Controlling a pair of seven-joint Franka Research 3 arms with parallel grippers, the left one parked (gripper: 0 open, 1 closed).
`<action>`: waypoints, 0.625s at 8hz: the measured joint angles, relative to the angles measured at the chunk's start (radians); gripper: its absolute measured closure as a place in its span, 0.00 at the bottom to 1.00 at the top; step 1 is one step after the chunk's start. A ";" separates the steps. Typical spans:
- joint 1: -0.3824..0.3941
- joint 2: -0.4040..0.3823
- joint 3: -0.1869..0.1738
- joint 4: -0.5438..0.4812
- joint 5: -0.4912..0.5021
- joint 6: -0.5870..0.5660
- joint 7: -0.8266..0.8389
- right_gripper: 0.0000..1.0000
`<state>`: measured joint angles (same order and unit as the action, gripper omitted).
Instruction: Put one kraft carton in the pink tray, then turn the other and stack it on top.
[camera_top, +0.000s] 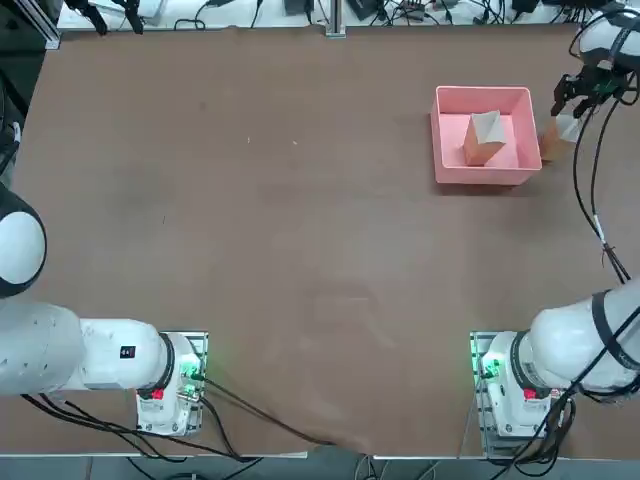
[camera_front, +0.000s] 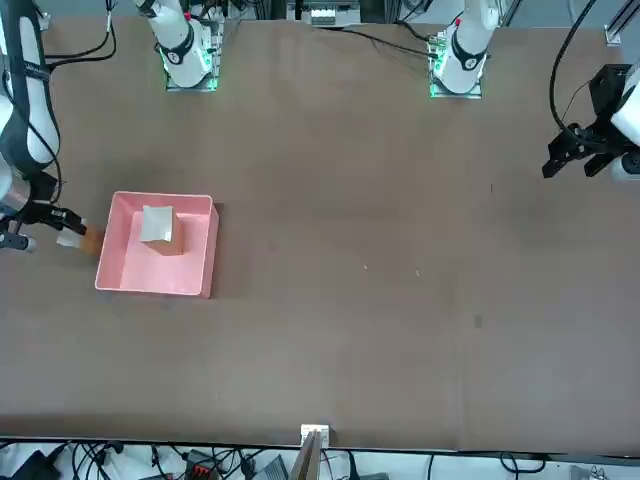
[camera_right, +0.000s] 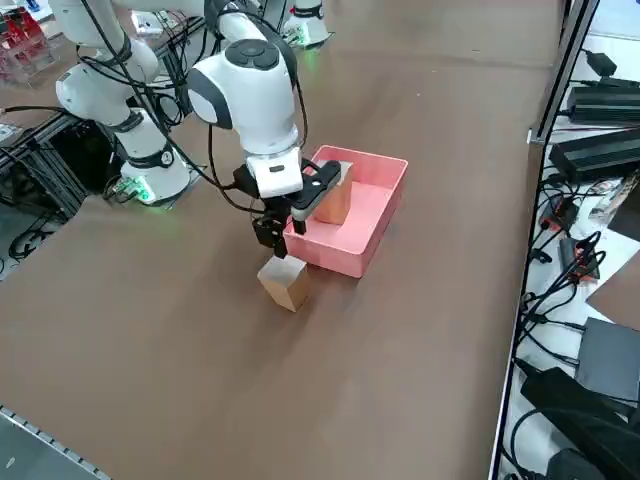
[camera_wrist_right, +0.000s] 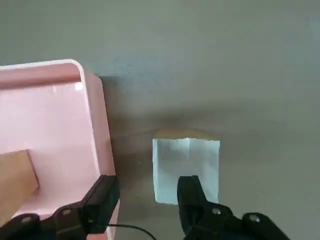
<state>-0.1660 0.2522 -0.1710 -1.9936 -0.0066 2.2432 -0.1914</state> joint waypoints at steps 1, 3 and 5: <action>0.000 0.008 0.000 -0.007 0.000 0.013 0.000 0.27; -0.005 0.034 0.000 -0.014 0.000 0.037 0.000 0.29; -0.008 0.057 0.000 -0.014 0.000 0.057 0.000 0.32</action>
<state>-0.1740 0.3088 -0.1709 -2.0076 -0.0063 2.2998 -0.1913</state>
